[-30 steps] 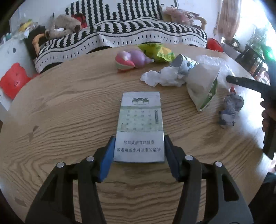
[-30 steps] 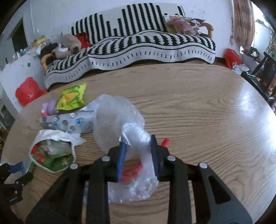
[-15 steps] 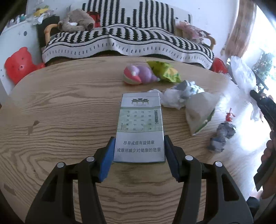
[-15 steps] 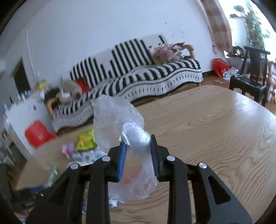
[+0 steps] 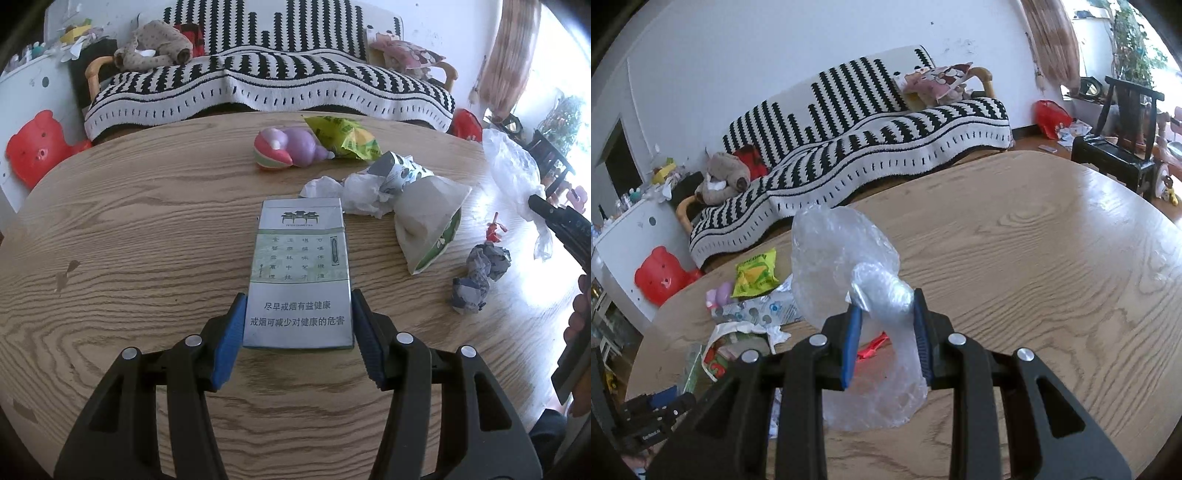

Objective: Collect trash
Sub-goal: 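Grasp the clear plastic bag with the right tool while the left tool holds the white pack, then carry the pack and bag to the black bin and open both tools to drop them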

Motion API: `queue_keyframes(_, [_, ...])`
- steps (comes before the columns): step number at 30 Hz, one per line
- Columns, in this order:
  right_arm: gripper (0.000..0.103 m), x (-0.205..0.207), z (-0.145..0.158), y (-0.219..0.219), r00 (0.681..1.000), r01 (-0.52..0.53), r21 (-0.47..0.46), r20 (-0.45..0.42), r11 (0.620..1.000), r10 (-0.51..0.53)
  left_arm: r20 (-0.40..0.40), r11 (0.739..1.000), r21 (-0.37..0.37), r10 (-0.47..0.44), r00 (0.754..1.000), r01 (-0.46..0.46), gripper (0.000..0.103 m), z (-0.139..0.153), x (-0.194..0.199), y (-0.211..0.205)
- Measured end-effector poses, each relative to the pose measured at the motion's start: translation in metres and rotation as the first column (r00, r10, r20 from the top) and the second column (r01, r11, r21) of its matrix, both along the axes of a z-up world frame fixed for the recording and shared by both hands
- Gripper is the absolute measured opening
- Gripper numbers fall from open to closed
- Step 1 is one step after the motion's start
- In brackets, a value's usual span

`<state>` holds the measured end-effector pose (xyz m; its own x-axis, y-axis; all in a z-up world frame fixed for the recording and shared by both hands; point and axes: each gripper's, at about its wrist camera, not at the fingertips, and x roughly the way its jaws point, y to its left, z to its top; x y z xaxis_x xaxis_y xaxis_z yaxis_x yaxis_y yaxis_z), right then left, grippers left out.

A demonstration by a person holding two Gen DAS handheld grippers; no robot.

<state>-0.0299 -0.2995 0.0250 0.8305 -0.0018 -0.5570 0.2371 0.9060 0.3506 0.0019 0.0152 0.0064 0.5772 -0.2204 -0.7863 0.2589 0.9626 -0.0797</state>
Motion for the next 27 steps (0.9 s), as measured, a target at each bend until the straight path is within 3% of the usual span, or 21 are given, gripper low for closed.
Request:
queue_keyframes(15, [0.027,0.000,0.000,-0.001,1.000,-0.013,0.008,-0.020,1.000,0.013,0.020,1.000,-0.005,-0.002,1.000,0.002,0.055,0.008,-0.004,-0.005])
queue_keyframes(18, [0.027,-0.035,0.013,-0.004,0.998,-0.023,0.058,0.054,0.998,0.020,0.053,0.997,-0.073,-0.009,0.999,0.013,0.055,0.026,-0.025,-0.014])
queue_keyframes(20, [0.027,-0.078,0.029,-0.011,0.992,-0.035,0.084,0.121,0.996,0.025,0.081,0.990,-0.117,-0.073,0.994,0.082,0.055,0.043,-0.053,-0.033])
queue_keyframes(24, [0.027,-0.170,0.049,-0.036,0.987,0.025,0.028,0.158,0.999,-0.029,0.094,0.943,-0.182,-0.266,0.959,0.279,0.055,0.067,-0.110,-0.090])
queue_keyframes(27, [0.027,-0.238,0.045,-0.071,0.988,0.108,0.025,0.104,0.994,-0.110,0.065,0.867,-0.232,-0.439,0.896,0.441,0.055,0.075,-0.152,-0.147])
